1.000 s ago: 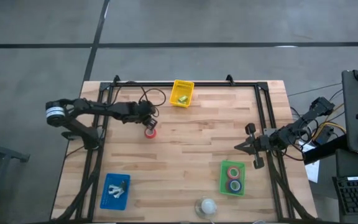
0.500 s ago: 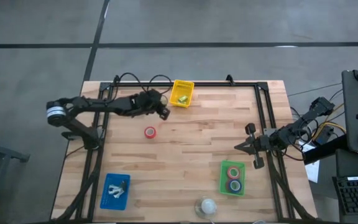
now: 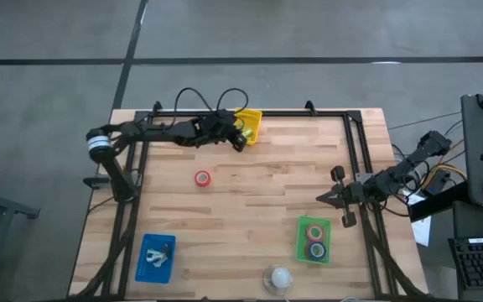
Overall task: Pick and place Stapler, Stapler remover, tape
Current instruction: Put the staple box into the yellow bin
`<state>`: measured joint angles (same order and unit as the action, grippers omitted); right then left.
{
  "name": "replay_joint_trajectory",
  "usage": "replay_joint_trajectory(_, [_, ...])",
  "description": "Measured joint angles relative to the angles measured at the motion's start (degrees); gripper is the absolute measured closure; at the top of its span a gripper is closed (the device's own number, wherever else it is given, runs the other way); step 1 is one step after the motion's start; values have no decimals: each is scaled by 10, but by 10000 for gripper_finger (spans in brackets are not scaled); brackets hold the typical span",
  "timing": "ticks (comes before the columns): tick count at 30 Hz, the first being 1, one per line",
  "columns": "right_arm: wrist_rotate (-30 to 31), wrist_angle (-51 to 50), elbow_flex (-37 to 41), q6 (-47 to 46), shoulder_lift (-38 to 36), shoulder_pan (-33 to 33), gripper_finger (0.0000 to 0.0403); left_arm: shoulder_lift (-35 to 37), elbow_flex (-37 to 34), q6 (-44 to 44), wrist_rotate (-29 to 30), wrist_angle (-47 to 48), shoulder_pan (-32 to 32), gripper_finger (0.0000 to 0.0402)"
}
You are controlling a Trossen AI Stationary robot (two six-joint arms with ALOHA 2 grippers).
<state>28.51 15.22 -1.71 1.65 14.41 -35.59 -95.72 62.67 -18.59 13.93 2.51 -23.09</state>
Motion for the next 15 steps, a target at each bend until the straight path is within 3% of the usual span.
replay_joint_trajectory(7, [0, 0, 0, -1, 0, 0, 394, -76, 66, 13, -7, 33, -14, 271])
replay_joint_trajectory(15, [0, 0, 0, -1, 0, 0, 394, -111, 84, 20, -3, 36, -27, 270])
